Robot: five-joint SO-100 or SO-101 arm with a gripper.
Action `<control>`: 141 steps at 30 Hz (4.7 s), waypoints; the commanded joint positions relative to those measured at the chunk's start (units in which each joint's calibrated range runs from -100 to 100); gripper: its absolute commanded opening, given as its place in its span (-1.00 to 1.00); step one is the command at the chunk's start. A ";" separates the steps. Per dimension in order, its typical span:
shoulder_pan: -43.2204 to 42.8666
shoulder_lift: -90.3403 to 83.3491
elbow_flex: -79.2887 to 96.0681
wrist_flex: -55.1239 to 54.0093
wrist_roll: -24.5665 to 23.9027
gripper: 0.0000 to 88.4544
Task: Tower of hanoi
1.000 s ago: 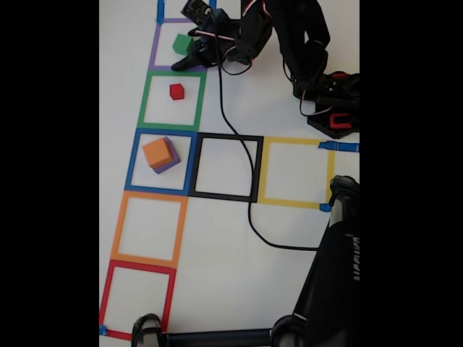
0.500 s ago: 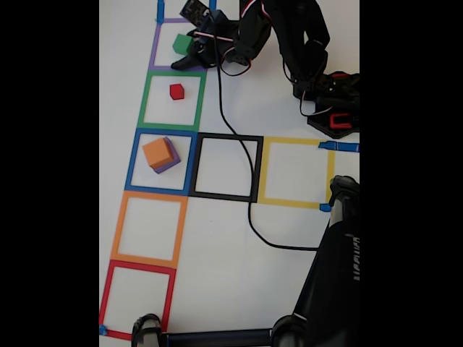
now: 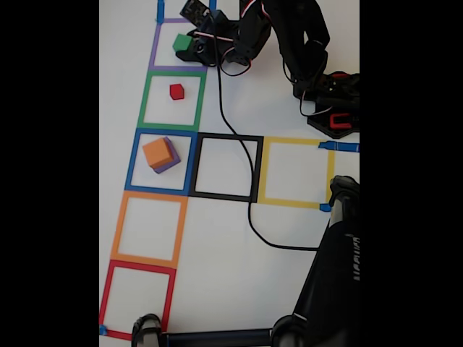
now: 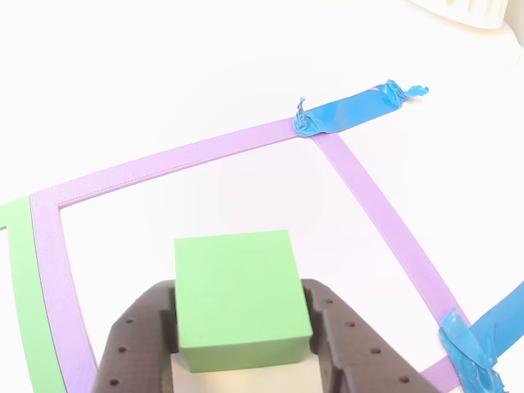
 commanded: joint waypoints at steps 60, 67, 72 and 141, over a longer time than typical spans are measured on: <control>-37.07 -57.51 -77.75 141.30 0.00 -0.91; -46.76 -60.34 -77.75 143.00 0.00 -0.91; -50.88 -60.66 -76.48 143.00 0.00 -0.91; -61.62 -26.67 -3.11 26.96 0.00 -0.88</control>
